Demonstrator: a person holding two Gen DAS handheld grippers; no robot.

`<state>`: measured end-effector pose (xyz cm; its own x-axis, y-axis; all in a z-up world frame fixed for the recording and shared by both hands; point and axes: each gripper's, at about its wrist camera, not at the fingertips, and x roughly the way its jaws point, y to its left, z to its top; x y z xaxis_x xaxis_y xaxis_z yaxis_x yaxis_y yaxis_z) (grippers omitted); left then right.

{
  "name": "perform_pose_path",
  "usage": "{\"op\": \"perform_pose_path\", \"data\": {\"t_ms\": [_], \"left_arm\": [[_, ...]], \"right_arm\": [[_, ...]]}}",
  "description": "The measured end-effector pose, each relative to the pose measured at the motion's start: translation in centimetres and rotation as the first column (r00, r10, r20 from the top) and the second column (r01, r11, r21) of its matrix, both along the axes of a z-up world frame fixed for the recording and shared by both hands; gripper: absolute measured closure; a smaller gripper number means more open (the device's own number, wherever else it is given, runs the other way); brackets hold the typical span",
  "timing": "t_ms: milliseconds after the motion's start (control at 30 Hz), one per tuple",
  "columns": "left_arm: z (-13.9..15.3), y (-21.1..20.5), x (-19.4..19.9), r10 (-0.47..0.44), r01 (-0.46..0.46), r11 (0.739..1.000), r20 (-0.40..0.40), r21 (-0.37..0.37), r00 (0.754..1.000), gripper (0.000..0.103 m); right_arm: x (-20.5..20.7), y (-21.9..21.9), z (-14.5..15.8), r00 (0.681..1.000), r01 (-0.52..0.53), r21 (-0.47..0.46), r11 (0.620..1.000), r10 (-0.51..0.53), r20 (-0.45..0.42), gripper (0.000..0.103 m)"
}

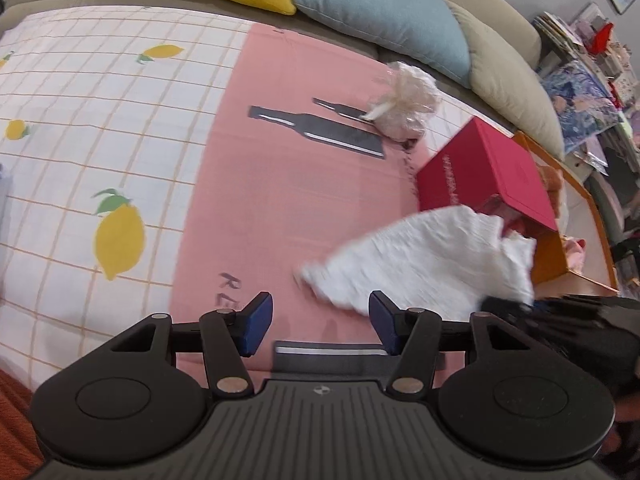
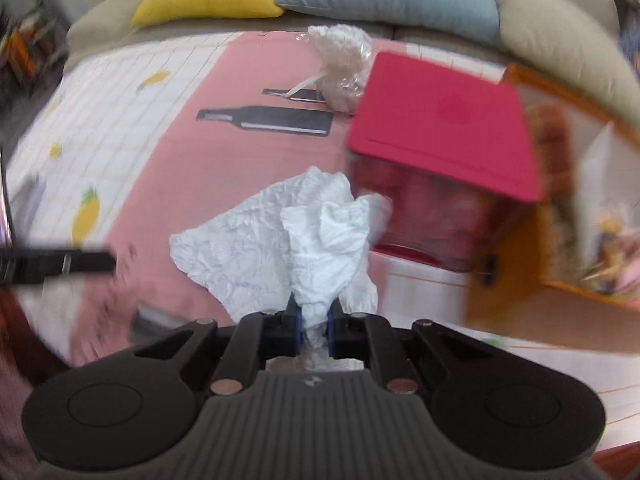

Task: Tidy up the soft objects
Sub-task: 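Grasp the white tissue with the right gripper and lift it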

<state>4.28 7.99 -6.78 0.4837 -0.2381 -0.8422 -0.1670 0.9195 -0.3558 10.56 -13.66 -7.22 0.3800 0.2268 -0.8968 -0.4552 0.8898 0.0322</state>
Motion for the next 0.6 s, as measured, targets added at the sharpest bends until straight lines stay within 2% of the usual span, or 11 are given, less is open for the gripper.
{"op": "perform_pose_path", "data": {"t_ms": [133, 233, 300, 367, 500, 600], "left_arm": [[-0.2, -1.7, 0.3, -0.062, 0.062, 0.998, -0.002, 0.019, 0.998, 0.045], [-1.3, -3.2, 0.7, -0.116, 0.118, 0.992, -0.041, 0.045, 0.992, 0.053], [-2.8, -3.9, 1.1, -0.149, 0.154, 0.986, -0.076, 0.061, 0.986, 0.074], [-4.1, -4.1, 1.3, -0.157, 0.162, 0.986, -0.107, 0.044, 0.982, 0.078], [-5.2, -3.7, 1.3, -0.165, 0.163, 0.986, -0.094, -0.028, 0.982, 0.083], [-5.8, -3.4, 1.4, -0.155, 0.152, 0.988, -0.098, -0.041, 0.983, 0.085]], "right_arm": [[-1.8, -1.5, 1.7, 0.993, -0.114, -0.102, 0.988, 0.115, 0.01, 0.094], [-2.4, -0.7, 1.4, 0.983, -0.176, -0.155, 0.972, 0.182, 0.024, 0.093], [-2.5, 0.2, 1.0, 0.978, -0.201, -0.172, 0.964, 0.209, 0.028, 0.093], [-2.5, 1.7, 0.3, 0.971, -0.234, -0.159, 0.959, 0.239, 0.016, 0.093], [-2.5, 3.8, -0.8, 0.961, -0.274, -0.13, 0.953, 0.277, -0.001, 0.093], [-1.3, 4.4, -1.2, 0.969, -0.241, -0.016, 0.97, 0.24, -0.052, 0.093]]}}
